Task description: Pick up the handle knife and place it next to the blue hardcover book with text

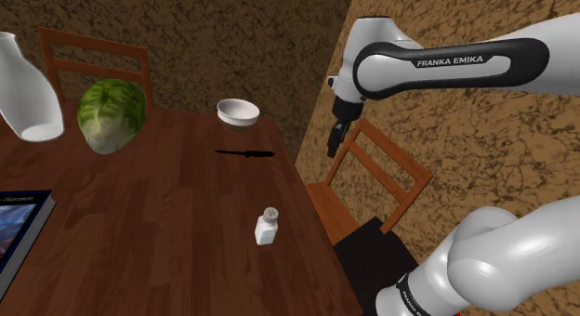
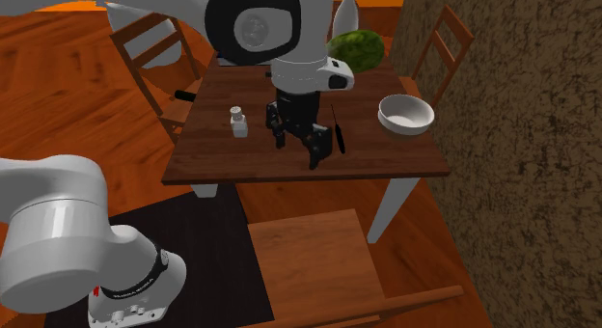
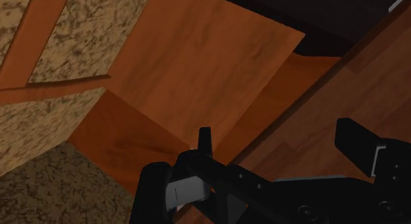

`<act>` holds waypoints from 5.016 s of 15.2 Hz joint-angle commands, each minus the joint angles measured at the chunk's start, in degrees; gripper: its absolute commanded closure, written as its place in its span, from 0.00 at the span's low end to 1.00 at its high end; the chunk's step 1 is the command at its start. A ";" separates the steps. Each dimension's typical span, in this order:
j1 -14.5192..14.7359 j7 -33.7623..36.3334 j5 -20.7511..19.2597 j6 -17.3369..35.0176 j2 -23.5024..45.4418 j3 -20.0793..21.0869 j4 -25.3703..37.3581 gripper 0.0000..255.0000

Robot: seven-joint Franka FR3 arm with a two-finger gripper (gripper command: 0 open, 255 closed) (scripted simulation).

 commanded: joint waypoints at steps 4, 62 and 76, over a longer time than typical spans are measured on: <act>2.12 -5.39 1.19 8.51 8.86 -0.06 3.79 0.00; 7.06 -22.07 6.50 18.25 32.21 4.01 26.96 1.00; 14.46 -7.84 3.82 16.47 29.21 9.42 25.75 1.00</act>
